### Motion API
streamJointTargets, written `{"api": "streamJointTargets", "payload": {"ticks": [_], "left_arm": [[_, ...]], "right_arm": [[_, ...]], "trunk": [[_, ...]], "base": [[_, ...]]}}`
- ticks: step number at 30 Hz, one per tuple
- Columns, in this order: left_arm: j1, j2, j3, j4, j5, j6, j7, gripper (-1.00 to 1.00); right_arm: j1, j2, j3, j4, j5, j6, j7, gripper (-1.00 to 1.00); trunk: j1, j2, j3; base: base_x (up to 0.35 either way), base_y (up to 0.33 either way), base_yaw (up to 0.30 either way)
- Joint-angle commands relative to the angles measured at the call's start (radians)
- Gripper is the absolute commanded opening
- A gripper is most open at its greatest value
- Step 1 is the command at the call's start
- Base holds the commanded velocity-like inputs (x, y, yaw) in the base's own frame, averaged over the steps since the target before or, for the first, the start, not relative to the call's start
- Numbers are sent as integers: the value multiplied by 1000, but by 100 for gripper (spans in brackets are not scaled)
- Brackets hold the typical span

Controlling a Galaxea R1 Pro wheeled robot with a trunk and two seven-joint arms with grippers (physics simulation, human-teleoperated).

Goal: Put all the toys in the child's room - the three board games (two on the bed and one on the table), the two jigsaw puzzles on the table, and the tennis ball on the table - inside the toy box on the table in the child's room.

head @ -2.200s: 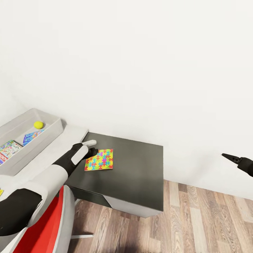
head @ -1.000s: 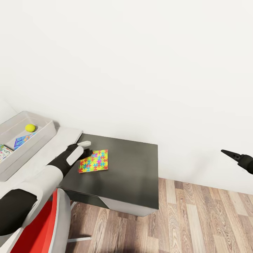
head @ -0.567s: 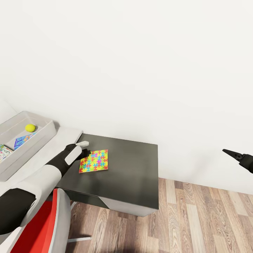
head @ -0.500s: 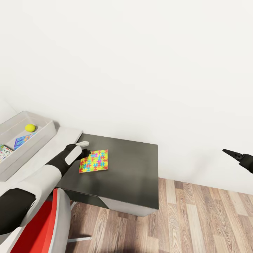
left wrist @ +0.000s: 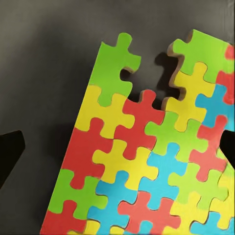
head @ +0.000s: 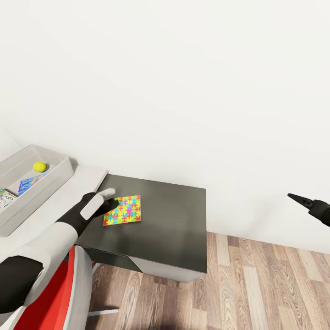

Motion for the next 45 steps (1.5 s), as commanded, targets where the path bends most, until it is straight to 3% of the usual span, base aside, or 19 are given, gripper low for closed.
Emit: {"api": "streamJointTargets", "payload": {"ticks": [1, 3, 5, 8, 12, 22, 27, 33, 35, 38, 45], "left_arm": [[1, 2, -8, -7, 11, 1, 8, 100], [9, 3, -1, -19, 12, 2, -1, 100], [18, 4, 31, -30, 12, 4, -19, 100], [45, 10, 106, -39, 11, 11, -58, 100], [63, 29, 151, -43, 10, 19, -88, 100], [72, 40, 169, -43, 10, 21, -102, 100], [87, 48, 173, -43, 11, 24, -196, 100], [119, 84, 178, -41, 10, 26, -373, 100], [130, 96, 210, -40, 9, 26, -414, 100], [143, 102, 242, -40, 7, 27, -432, 100], [150, 103, 257, -40, 7, 28, -440, 100]], "right_arm": [[-1, 1, -1, 0, 9, 1, 10, 100], [-1, 2, 0, 0, 9, -6, 10, 100], [-1, 2, 1, 0, 10, -9, 10, 100], [-1, 3, 2, 0, 10, -12, 10, 100], [-1, 3, 3, 0, 10, -13, 10, 100], [-1, 3, 4, 0, 8, -11, 10, 100], [-1, 3, 5, 0, 9, -13, 7, 100], [-1, 3, 6, 0, 9, -13, 7, 100], [-1, 3, 6, 0, 9, -13, 6, 100], [-1, 3, 5, 0, 9, -11, 6, 100], [-2, 3, 1, 0, 9, -9, 7, 100]], "trunk": [[0, -2, -1], [0, -2, -1], [0, -2, -1], [0, -2, -1], [0, -2, -1], [0, -2, -1], [0, -2, -1], [0, -2, -1], [0, -2, -1], [0, -2, -1], [0, -2, -1]], "base": [[0, 0, 0], [0, 0, 0], [0, 0, 0], [0, 0, 0], [0, 0, 0], [0, 0, 0], [0, 0, 0], [0, 0, 0], [0, 0, 0], [0, 0, -38], [0, 0, -226]]}}
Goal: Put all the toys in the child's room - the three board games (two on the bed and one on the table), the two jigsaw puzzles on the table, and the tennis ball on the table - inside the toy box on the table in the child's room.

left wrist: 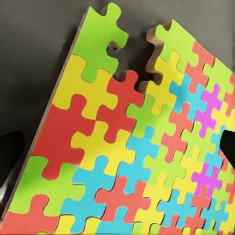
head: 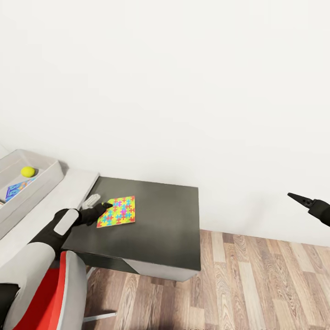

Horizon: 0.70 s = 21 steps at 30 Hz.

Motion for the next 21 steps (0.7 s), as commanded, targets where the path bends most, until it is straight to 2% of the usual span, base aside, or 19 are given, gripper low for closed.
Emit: {"api": "streamJointTargets", "payload": {"ticks": [1, 9, 18, 21], "left_arm": [[1, -7, -6, 8, 26, -1, 5, 100], [2, -7, -4, 8, 28, -1, 3, 100], [1, -6, -2, 4, 29, 1, 2, 100], [-2, -6, 0, -36, 29, 21, 1, 100]], "right_arm": [[-1, 0, -2, 0, 9, 5, 10, 100], [-2, 0, -4, 0, 9, 5, 10, 100], [-2, 0, -6, 0, 8, 5, 10, 100], [-2, 0, -6, 0, 8, 5, 10, 100]], "trunk": [[1, -1, -2], [1, -1, -2], [1, -1, -2], [1, -1, -2]], "base": [[0, 0, -278], [0, 0, -275], [0, 0, -39], [0, 0, -3]]}}
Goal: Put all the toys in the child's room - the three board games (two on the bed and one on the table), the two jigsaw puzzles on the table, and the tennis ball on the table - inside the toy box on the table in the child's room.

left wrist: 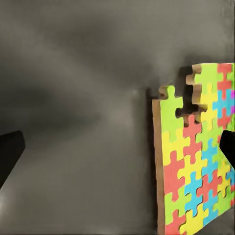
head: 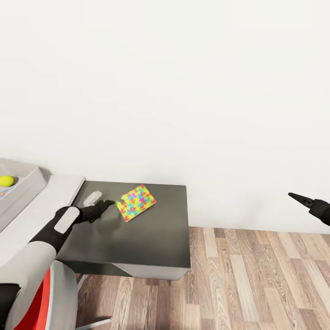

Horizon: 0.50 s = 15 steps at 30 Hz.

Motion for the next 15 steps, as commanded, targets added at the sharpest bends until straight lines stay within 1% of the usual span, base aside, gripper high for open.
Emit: {"api": "streamJointTargets", "payload": {"ticks": [1, 2, 4, 7, 15], "left_arm": [[-1, 1, -1, -9, 6, 8, 4, 100], [-1, 1, 3, -15, 6, 13, 4, 100], [-1, 5, 23, -29, 6, 27, 5, 100], [-1, 13, 37, -35, 6, 33, 4, 100], [0, 16, 47, -41, 5, 37, 6, 100]], "right_arm": [[-1, 0, -2, 0, 9, 5, 10, 100], [-1, 0, -2, 0, 9, 5, 10, 100], [-1, 0, -2, -1, 9, 5, 11, 100], [-1, 0, -2, -1, 9, 4, 11, 100], [-1, 0, -1, -1, 9, 3, 12, 100]], "trunk": [[0, -1, -1], [0, -1, -1], [0, -1, -1], [0, -1, -1], [0, -1, -1]], "base": [[0, 0, -1], [0, 0, -1], [0, 0, 0], [0, 0, 0], [0, 0, 0]]}}
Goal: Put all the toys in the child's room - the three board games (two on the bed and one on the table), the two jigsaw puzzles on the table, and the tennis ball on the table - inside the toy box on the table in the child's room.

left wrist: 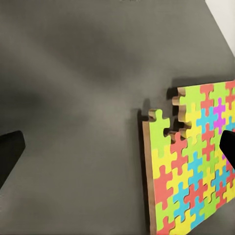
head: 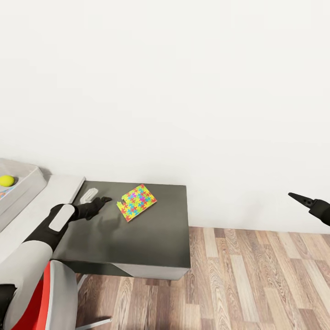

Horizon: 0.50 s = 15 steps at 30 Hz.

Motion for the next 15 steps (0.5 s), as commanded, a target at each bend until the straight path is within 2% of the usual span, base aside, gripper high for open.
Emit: {"api": "streamJointTargets", "payload": {"ticks": [1, 10, 15], "left_arm": [[-1, 2, -4, -1, 8, 1, 4, 100], [2, 3, -2, 0, 9, 0, -15, 100], [3, -4, -5, 0, 8, -1, -15, 100]], "right_arm": [[-1, 0, -2, 0, 9, 5, 10, 100], [-2, 0, -1, 0, 9, 5, 10, 100], [-2, 0, 0, 0, 8, 4, 10, 100]], "trunk": [[0, -2, -1], [0, -2, -1], [0, -2, -1]], "base": [[0, 0, 0], [4, 0, 0], [148, 0, 0]]}}
